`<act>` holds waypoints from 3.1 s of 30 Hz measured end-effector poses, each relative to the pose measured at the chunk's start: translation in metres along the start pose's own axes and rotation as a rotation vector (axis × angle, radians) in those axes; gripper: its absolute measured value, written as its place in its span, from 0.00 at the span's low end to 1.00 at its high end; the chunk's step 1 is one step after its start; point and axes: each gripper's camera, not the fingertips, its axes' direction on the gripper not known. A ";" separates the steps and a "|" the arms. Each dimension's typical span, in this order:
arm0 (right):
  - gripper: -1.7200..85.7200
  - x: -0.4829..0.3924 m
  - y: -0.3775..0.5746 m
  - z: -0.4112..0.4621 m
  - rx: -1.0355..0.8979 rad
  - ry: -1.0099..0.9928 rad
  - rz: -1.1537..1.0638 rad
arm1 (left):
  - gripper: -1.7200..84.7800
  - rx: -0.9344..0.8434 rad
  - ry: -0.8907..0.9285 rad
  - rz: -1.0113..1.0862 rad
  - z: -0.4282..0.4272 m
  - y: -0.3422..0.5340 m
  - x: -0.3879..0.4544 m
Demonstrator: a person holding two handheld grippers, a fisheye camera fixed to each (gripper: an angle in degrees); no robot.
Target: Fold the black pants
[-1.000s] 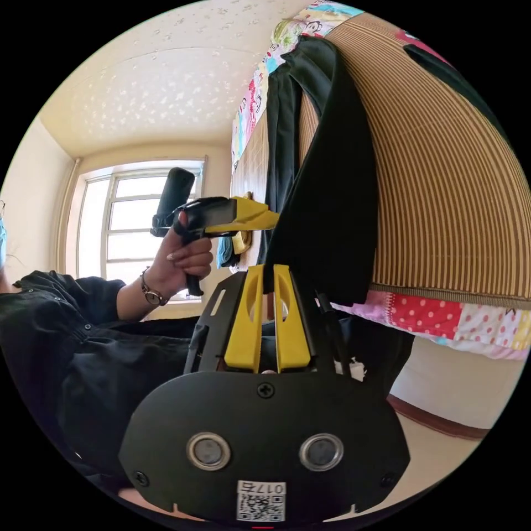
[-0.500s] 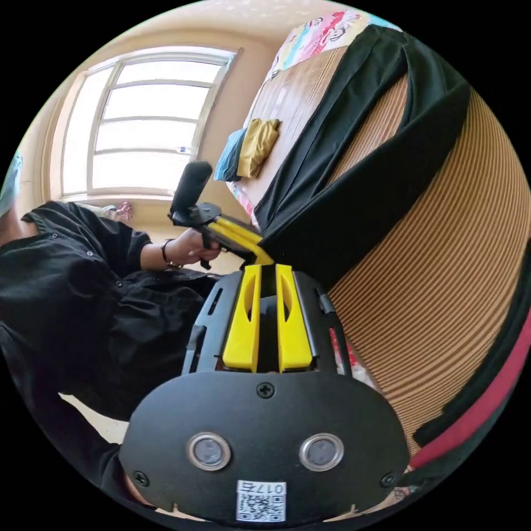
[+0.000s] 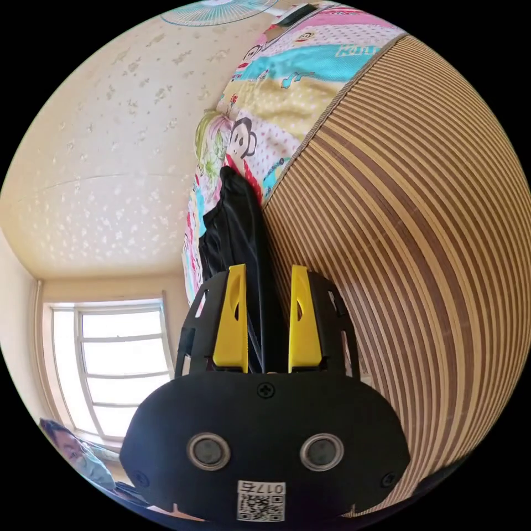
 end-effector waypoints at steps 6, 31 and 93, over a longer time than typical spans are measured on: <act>0.12 0.027 -0.036 0.070 0.046 0.120 -0.085 | 0.06 0.011 0.114 -0.017 0.001 0.004 0.019; 0.05 -0.065 0.170 0.465 0.000 0.847 -1.015 | 0.06 0.502 0.177 -0.333 -0.233 0.118 0.049; 0.06 0.121 0.615 0.082 -0.451 0.434 -0.328 | 0.06 0.025 -0.180 0.083 -0.306 0.037 0.191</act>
